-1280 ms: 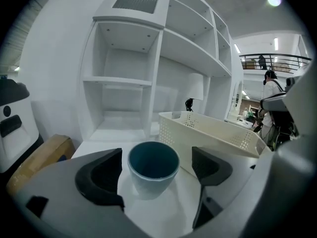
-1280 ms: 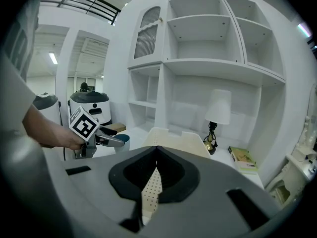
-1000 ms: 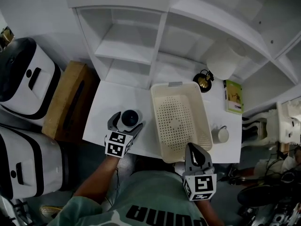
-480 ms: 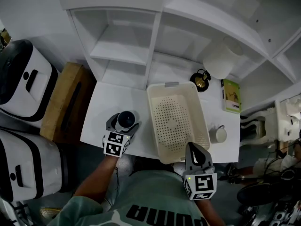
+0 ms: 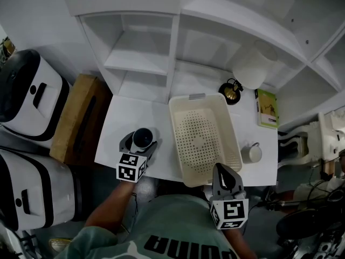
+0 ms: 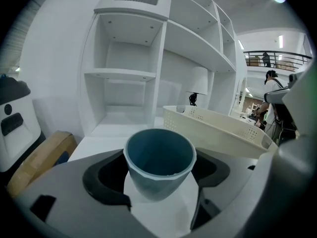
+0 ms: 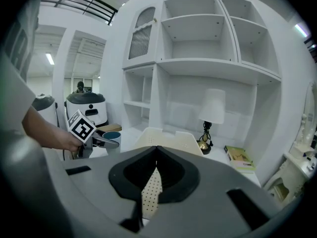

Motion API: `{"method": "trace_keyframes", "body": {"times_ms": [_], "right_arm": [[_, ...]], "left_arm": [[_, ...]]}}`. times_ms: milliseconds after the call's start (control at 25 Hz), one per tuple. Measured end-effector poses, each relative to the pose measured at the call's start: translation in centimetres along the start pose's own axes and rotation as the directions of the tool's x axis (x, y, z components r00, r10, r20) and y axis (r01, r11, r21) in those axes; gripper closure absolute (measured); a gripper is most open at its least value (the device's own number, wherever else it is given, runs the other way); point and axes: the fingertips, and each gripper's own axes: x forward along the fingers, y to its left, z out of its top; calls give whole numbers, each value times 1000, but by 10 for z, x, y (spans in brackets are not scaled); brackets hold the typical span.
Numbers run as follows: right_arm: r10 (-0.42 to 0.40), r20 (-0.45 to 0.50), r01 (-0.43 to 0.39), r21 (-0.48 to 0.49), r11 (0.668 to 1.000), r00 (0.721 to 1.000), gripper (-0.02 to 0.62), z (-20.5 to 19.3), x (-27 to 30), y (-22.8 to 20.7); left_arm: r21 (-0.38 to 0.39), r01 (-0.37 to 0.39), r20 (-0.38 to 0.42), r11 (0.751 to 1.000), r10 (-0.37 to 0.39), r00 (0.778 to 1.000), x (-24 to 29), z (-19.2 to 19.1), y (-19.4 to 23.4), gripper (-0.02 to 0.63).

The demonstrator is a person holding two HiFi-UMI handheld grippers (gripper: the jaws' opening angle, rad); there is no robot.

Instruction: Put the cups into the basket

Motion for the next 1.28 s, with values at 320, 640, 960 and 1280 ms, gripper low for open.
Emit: {"method": "trace_keyframes", "body": {"times_ms": [320,640,960,1280], "right_arm": [[20,31,-21,32,999,999,581,-2,-1,-9],[32,61,-36,57,998,998,581,-2,-7,-23],[-10,76,3,98,995,997,581,-10,-23,-51],[-69,85,57,141,988,994,581,-17,-41,-81]], "left_arm": [[-15,7,68,1000,-6,998,-31,48,-19,213],[-11,49,85,999,-48,995,-42,84,-51,213],[18,112,111,994,-113,987,-38,121,-90,213],[52,190,121,980,-195,973,-17,147,-139,213]]}}
